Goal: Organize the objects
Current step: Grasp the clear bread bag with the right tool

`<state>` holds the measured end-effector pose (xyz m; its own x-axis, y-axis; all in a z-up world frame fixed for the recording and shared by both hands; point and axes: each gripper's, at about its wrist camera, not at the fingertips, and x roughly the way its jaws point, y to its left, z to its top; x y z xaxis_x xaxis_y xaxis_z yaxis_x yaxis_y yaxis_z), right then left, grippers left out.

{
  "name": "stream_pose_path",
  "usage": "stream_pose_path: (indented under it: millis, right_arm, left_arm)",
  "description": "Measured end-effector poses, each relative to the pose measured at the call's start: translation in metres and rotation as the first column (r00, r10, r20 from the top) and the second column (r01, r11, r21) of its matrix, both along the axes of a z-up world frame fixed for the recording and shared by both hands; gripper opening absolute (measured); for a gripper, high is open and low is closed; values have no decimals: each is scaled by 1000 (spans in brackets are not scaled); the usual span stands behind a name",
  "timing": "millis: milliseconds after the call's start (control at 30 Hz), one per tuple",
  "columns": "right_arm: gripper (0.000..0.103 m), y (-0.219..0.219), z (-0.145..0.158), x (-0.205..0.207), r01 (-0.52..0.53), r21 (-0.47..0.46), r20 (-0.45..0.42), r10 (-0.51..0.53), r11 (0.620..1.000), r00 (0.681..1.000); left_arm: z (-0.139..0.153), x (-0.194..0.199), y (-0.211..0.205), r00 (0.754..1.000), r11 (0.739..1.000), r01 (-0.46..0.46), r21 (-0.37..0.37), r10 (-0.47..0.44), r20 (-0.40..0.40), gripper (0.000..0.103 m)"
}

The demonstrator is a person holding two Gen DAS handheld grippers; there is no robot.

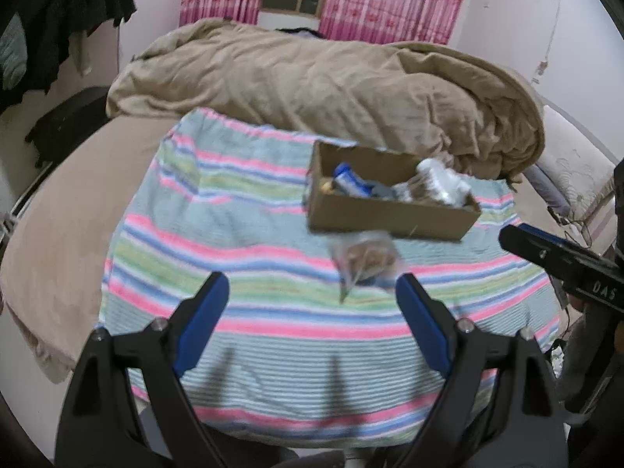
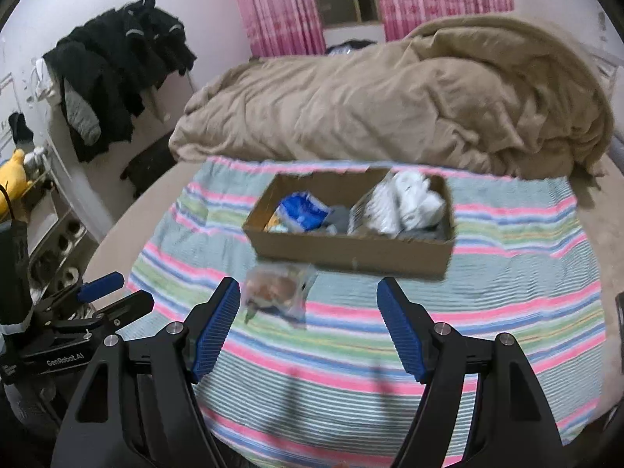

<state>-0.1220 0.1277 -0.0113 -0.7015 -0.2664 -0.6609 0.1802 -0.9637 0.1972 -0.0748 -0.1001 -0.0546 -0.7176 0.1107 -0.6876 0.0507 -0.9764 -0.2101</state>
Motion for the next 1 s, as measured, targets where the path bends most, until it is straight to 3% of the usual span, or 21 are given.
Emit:
stream_pose_path:
  millis: [400,433,500,600,767,833,867,1000]
  right_arm:
    - [76,-61,-77,-46,-90,18,97,88,996,991]
    - [77,-65,-80,-50,-87,23,94,84,996,992]
    - [91,-69,-83,-57,-74,38,72,71,997,995]
    - [92,-73,-91,-69,-65,53,64,61,997,996]
    - [92,-79,-108,-89,-78,54,126,71,996,990]
    - [88,-83,-116,-93,-88,70,163,75,994,984]
    - [81,-84,-118,-92,-90,79,166,76,993,983]
    - [70,-84,-117,-89,-121,83,154,107,989,982]
  left_arm:
    - [-55,0,-45,994,996,-87,27,85,74,89]
    - [-58,0,-48,993,995,-92,27,90,78,89]
    - [-64,-2,-52,991,994,-104,26,101,87,89]
    - [-70,-7,-56,989,993,-116,24,113,97,89]
    - [-80,-17,-59,986,991,-128,26,125,115,89]
    - [-84,-20,-59,984,991,-131,32,126,124,89]
    - [-86,-22,-58,984,991,-130,34,125,128,89]
    - [-90,-27,-53,983,992,-125,34,119,142,89]
